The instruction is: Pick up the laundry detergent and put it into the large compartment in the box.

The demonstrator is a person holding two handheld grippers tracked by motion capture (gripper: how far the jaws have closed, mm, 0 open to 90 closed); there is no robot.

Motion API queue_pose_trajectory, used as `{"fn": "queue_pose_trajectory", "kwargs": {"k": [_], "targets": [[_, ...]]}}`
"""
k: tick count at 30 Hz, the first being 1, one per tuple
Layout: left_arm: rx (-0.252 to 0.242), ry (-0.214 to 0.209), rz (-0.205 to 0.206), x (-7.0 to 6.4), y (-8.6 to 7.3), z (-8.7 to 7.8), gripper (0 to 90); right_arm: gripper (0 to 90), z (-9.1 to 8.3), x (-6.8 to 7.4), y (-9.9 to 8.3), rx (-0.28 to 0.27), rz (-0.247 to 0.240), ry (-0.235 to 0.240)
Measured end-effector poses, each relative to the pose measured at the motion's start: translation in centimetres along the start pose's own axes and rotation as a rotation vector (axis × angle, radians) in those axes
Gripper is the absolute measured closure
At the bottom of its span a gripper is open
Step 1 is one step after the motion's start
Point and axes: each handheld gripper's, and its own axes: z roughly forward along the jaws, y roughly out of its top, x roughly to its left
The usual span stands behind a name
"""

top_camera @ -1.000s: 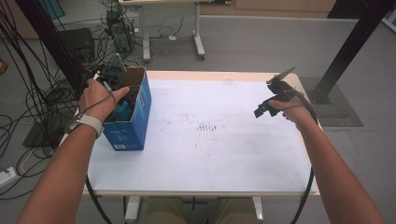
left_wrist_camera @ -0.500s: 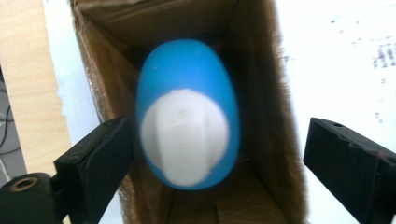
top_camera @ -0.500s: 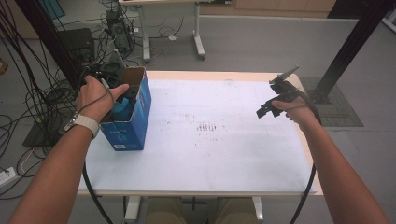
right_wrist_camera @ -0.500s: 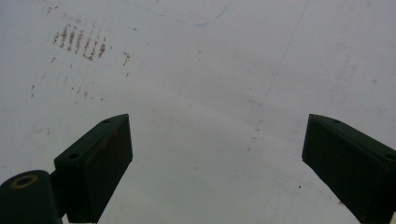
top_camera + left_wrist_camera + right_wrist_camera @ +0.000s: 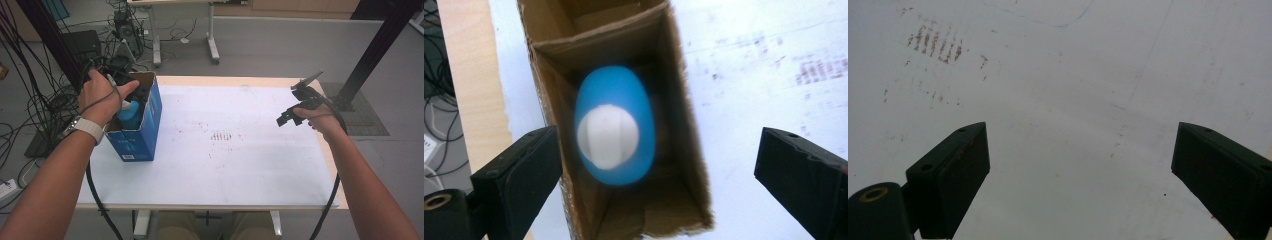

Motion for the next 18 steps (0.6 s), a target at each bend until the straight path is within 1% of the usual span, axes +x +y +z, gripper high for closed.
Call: {"fn": "queue_pose_trajectory", "kwargs": {"k": [2, 4, 7, 10, 12, 13, 15, 17, 18], "targets": [[-0.006, 0.007, 0.001, -0.4, 0.1, -0.6, 5.5, 8.4, -0.1, 0.0, 0.0, -0.003, 0.000, -0.001], [-0.020, 0.009, 0.015, -1.1, 0.2, -1.4, 6.2, 8.4, -0.2, 0.1, 0.0, -0.005, -0.001, 0.000], [-0.043, -0.004, 0.043, -2.1, 0.4, -2.3, 6.2, 8.4, -0.2, 0.1, 0.0, -0.006, -0.001, -0.001], [-0.051, -0.013, 0.076, -3.1, 0.7, -2.9, 6.2, 8.4, -0.3, 0.1, -0.1, -0.010, -0.008, 0.000], [-0.056, -0.022, 0.105, -3.8, 1.0, -3.3, 6.3, 8.4, -0.4, 0.1, -0.1, -0.012, -0.004, 0.000], [-0.059, -0.025, 0.111, -4.0, 1.0, -3.4, 6.6, 8.4, -0.4, 0.1, -0.1, -0.011, 0.000, 0.001], [-0.063, -0.036, 0.148, -4.8, 1.3, -3.7, 6.6, 8.3, -0.6, 0.1, -0.1, -0.013, 0.003, 0.001], [-0.064, -0.037, 0.177, -5.3, 1.6, -3.9, 6.6, 8.3, -0.7, 0.0, -0.2, -0.015, 0.000, 0.000], [-0.066, -0.047, 0.196, -5.6, 1.7, -4.0, 6.6, 8.3, -0.8, 0.0, -0.2, -0.015, 0.000, 0.000]]}}
